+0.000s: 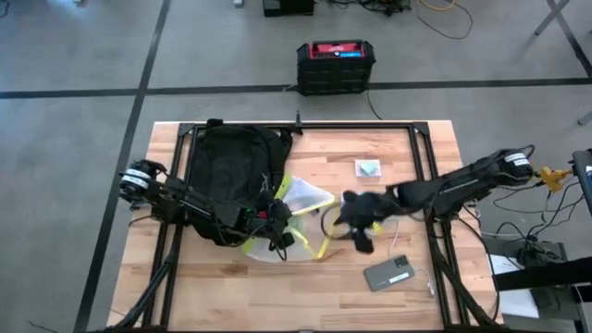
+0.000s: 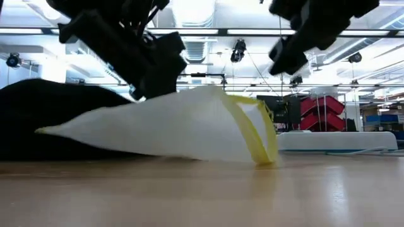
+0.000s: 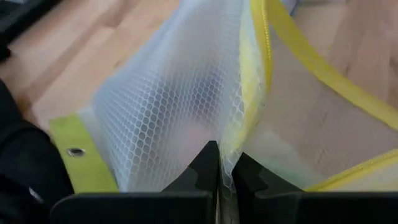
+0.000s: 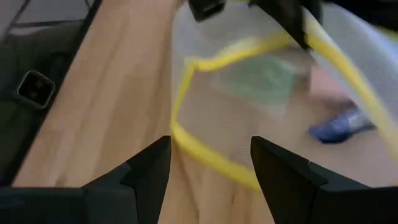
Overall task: Unpack backpack
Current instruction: Remove the violet chocolate bar from the white zip bag
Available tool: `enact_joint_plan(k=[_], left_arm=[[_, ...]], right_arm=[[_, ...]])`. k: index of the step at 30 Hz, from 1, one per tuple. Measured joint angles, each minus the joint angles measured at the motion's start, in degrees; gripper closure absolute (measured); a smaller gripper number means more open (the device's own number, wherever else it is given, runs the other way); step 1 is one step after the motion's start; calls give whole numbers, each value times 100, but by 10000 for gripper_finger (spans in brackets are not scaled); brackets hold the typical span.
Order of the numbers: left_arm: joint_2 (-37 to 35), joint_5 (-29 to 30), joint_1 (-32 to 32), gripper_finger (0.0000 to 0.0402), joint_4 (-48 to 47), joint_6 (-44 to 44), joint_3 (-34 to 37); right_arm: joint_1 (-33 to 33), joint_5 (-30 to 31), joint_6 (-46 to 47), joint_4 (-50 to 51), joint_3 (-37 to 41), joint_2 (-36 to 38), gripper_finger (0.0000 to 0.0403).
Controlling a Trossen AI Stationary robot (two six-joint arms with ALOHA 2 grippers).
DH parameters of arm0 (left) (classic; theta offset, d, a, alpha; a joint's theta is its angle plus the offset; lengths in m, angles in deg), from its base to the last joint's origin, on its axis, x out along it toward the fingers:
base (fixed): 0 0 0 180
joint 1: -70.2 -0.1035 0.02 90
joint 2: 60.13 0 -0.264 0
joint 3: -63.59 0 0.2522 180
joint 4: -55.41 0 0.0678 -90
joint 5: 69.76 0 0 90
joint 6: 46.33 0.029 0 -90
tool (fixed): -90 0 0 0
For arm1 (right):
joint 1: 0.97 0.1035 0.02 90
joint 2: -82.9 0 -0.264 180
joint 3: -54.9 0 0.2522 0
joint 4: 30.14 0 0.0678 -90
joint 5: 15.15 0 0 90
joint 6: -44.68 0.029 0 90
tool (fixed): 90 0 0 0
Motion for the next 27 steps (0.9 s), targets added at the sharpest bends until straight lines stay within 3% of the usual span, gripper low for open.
enact_joint_plan(k=[4,7,13,17,23,27], left_arm=[[-24,2,2,402,-22,7,-54],[-28,4,28,402,-10,4,-69],[-28,-16,48,402,-7,-47,-69],[-28,-23,86,402,-15,-21,-66],[-27,-22,135,402,-66,43,-56],[-21,-18,147,402,-75,26,32]], right_arm=[[454,1626,415,-616,0,-749,196],[498,2505,741,-1007,6,-1417,191],[325,3036,1229,-2983,-12,-2614,177],[31,4011,1484,-2865,-315,-3066,168],[-426,3817,1549,-2748,-660,-3544,169],[-601,3771,1544,-2740,-855,-3884,206]])
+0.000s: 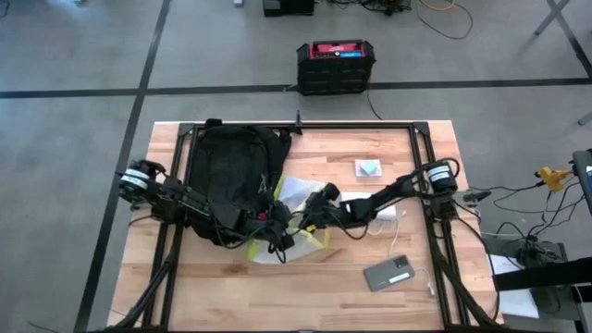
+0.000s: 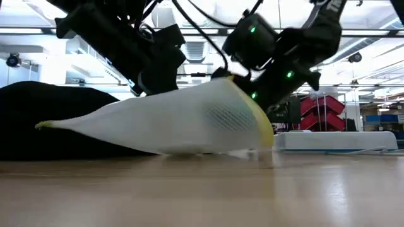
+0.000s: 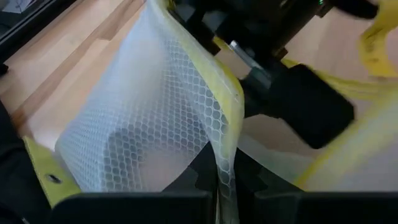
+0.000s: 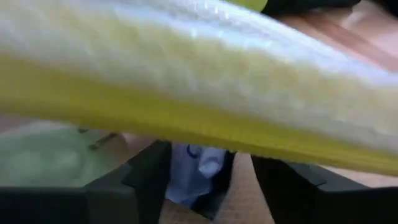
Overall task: Unpack backpack
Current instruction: Remove the violet chocolate bar from the white zip bag
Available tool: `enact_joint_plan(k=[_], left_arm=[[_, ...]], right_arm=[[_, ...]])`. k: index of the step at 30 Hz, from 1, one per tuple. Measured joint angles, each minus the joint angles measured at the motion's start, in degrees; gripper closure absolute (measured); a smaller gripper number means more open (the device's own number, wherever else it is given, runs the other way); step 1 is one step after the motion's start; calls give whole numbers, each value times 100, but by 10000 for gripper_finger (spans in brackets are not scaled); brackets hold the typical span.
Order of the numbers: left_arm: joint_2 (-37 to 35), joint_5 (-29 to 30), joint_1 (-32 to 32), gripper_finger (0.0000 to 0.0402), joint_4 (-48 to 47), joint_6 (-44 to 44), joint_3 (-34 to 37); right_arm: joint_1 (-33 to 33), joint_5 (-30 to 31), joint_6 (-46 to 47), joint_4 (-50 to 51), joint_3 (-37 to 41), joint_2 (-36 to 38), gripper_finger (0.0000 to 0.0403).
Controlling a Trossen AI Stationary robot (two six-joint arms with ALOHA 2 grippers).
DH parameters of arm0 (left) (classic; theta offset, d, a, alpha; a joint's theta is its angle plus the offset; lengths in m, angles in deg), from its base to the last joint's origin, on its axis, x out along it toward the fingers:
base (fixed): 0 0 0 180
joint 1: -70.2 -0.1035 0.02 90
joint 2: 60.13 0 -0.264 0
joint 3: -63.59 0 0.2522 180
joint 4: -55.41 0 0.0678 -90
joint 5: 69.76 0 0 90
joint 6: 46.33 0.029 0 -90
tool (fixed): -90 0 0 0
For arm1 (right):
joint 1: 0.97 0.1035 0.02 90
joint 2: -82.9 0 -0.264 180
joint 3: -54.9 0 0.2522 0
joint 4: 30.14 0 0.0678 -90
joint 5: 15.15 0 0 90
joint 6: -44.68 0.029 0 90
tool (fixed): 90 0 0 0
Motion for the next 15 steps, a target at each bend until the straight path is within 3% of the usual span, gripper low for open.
enact_joint_plan(k=[7,15], left_arm=[[6,-11,15,402,-30,-184,248],[8,20,15,402,0,-301,398]], right_arm=[[102,-34,-521,84,-103,-58,379],[769,-355,-648,1739,-126,1125,394]])
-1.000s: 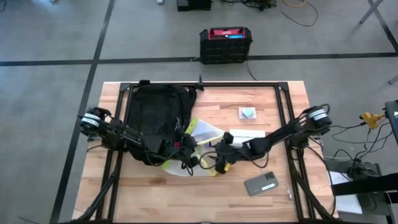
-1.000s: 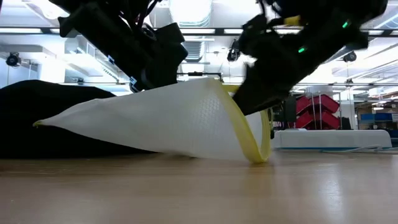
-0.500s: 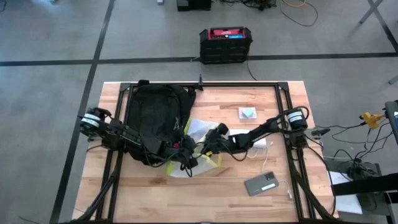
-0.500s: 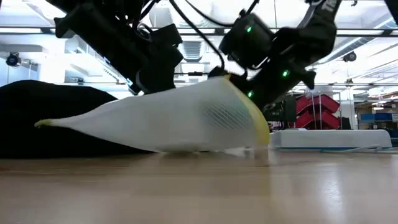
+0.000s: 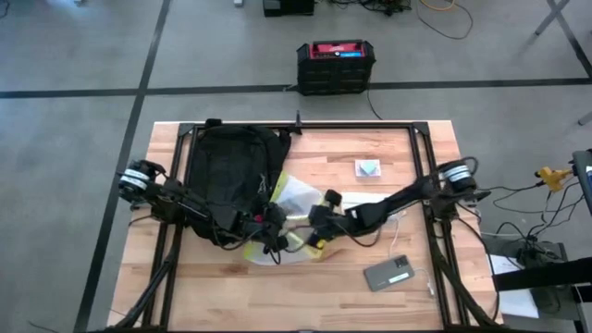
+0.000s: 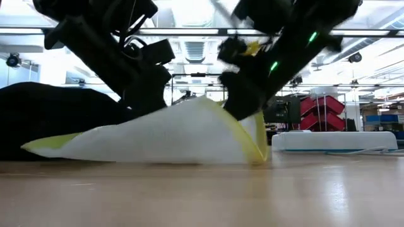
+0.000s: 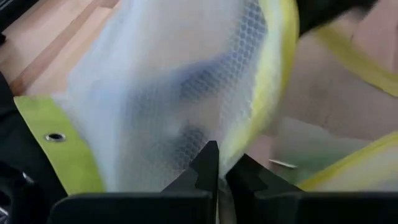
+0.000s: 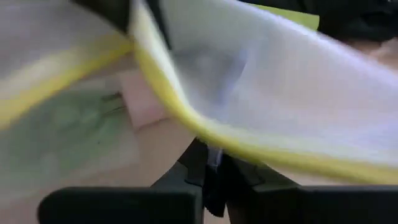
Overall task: Unpack backpack
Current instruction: Remove the violet chocolate bar from the white zip bag
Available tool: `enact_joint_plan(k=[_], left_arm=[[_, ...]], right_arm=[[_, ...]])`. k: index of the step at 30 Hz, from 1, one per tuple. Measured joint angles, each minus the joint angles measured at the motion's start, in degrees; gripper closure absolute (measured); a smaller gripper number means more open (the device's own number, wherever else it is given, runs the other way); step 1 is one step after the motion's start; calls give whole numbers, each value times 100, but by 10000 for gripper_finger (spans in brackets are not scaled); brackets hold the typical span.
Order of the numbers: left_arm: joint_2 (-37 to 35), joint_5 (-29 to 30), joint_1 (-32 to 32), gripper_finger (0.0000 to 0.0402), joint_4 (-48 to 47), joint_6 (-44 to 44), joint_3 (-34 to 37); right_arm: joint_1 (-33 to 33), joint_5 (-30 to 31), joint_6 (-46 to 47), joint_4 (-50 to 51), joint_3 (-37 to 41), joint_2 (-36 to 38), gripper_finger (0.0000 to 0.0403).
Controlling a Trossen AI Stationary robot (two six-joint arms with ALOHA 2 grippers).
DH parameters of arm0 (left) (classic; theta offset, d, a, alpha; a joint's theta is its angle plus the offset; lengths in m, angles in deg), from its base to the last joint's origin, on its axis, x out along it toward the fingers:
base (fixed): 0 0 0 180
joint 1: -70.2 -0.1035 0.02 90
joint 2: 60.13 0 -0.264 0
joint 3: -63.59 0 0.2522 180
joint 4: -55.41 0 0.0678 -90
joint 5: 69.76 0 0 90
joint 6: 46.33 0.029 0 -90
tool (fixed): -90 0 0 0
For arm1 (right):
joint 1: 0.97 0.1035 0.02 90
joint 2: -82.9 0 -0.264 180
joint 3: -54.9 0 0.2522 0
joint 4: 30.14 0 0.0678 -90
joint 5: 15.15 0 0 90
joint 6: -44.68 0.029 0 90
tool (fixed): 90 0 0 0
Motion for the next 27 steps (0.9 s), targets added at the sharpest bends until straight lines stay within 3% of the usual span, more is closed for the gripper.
enact_joint_plan(k=[5,9,11,13,18,21,24,27], left_arm=[[4,99,0,402,65,-95,105],[9,151,-2,402,58,-137,135],[9,156,-2,402,64,-137,135],[9,161,-2,402,65,-137,135],[7,162,-2,402,60,-188,135],[-27,159,11,402,46,-181,135],[-185,153,24,402,-78,-143,135],[-393,121,51,402,-173,-99,135]], right_arm=[[412,-585,-174,928,11,891,396],[469,-1743,-84,1852,11,1551,396],[471,-1914,214,2511,11,1856,396],[478,-1710,598,3384,11,2199,396],[467,-421,2157,5606,57,2853,396],[467,-96,2749,6232,224,3021,396],[400,-106,2888,6274,524,3035,396],[347,-617,2527,6064,802,2941,396]])
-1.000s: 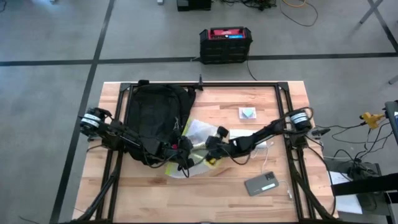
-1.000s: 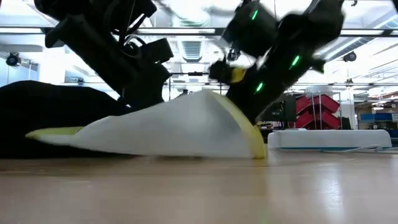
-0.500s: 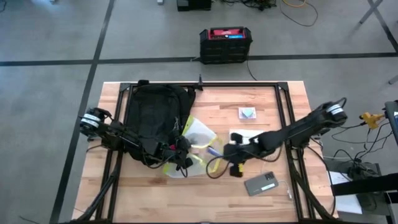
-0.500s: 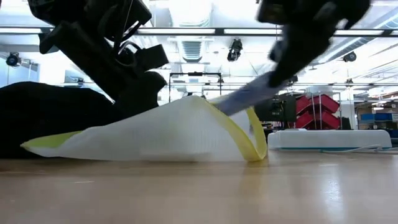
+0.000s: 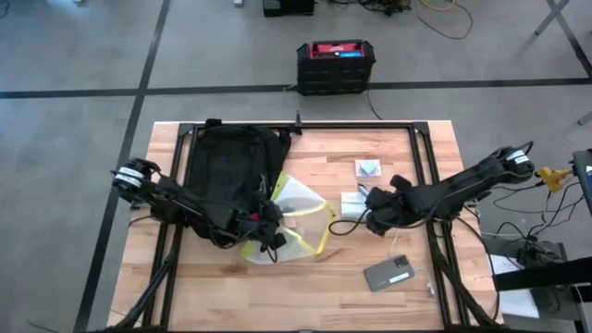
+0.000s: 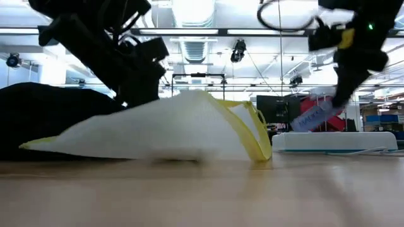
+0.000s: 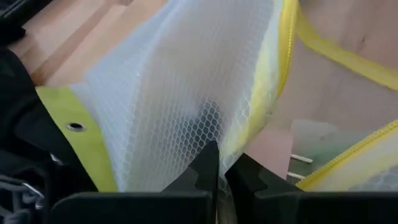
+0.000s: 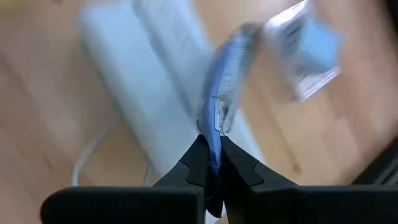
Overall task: Unpack backpack
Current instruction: Remove the violet chocolate bar from the white zip bag, then move the white pill organizer to the top right of the table
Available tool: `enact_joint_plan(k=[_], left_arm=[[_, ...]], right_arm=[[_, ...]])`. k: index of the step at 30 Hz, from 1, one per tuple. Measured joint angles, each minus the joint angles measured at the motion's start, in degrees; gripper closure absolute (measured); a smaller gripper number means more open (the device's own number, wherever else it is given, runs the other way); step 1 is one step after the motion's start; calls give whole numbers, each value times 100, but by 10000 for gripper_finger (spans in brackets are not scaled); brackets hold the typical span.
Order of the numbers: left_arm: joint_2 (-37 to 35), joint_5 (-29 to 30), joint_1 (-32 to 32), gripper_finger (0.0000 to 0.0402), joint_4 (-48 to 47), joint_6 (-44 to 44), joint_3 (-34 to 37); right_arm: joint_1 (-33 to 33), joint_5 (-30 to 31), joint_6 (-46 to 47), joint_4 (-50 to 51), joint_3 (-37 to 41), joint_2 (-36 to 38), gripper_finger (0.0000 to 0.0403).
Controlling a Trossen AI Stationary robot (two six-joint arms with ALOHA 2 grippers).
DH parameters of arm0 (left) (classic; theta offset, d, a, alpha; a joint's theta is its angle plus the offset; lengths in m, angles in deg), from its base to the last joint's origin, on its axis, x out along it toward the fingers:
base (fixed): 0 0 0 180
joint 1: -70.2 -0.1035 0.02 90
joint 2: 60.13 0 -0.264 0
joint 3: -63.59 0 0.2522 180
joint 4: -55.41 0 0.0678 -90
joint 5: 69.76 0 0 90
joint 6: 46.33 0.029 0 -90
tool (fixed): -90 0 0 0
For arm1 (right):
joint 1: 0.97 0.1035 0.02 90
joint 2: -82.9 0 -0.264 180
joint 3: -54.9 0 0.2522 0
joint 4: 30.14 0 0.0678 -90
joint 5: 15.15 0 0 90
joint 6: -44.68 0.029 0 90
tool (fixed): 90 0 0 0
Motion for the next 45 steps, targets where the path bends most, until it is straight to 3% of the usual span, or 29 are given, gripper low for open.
enact_joint_plan(k=[4,11,19,24,28,35,45], left_arm=[[-276,-6,113,402,-106,69,0],[-367,-10,150,402,-91,94,28],[-350,-14,208,402,-118,71,31],[-350,-8,209,402,-78,-54,47],[-267,1,209,402,298,-58,61],[-57,-14,211,402,671,109,63],[-60,-12,220,402,663,134,70]], right_arm=[[75,-170,-35,-219,98,-66,396],[-39,127,-382,-1023,308,-211,379],[-229,46,-376,-656,227,-24,253],[-106,-981,-692,-953,260,196,203],[-87,-1529,-1235,-1419,527,123,231],[-600,-1873,-1529,-1716,740,-152,388],[-1930,-1677,-2451,-1816,763,-613,400]])
